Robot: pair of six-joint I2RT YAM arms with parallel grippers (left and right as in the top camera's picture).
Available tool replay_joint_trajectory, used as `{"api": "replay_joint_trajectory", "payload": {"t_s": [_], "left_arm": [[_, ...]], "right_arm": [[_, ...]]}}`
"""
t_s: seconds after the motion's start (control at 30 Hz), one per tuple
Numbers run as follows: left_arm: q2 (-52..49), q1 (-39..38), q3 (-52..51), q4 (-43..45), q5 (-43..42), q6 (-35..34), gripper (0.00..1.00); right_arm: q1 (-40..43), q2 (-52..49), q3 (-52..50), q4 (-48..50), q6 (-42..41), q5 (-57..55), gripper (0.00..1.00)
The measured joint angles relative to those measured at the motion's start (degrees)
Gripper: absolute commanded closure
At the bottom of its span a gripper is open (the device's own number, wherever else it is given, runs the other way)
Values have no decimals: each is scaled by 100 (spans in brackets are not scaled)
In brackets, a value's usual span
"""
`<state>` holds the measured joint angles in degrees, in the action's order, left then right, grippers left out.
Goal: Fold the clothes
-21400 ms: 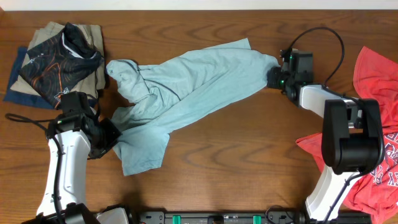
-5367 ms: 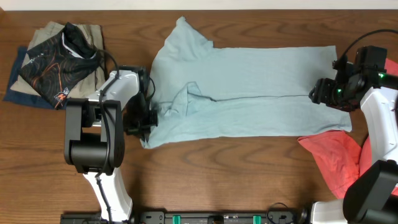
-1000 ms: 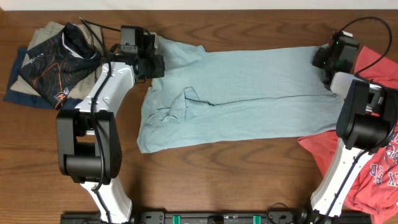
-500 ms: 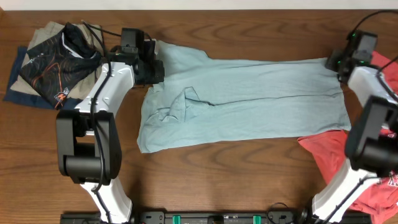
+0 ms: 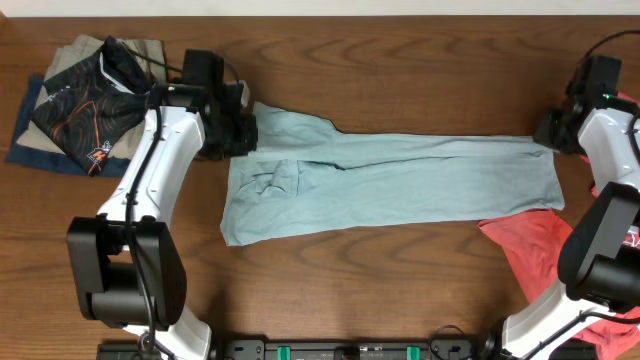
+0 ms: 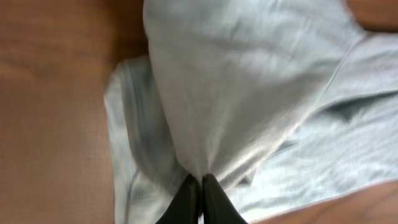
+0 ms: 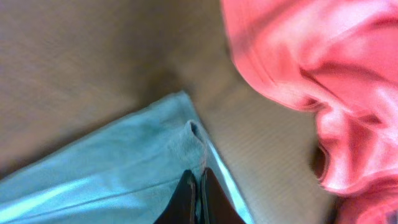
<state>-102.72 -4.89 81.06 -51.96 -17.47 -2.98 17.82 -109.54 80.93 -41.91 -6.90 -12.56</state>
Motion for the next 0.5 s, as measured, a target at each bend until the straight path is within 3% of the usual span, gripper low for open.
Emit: {"api": "replay_joint_trajectory", "payload": {"t_s": [0.5], "left_arm": [[2, 258, -2, -1263, 4, -369, 94]], "right_arm": [[221, 0, 0, -605, 66, -442, 95]]}}
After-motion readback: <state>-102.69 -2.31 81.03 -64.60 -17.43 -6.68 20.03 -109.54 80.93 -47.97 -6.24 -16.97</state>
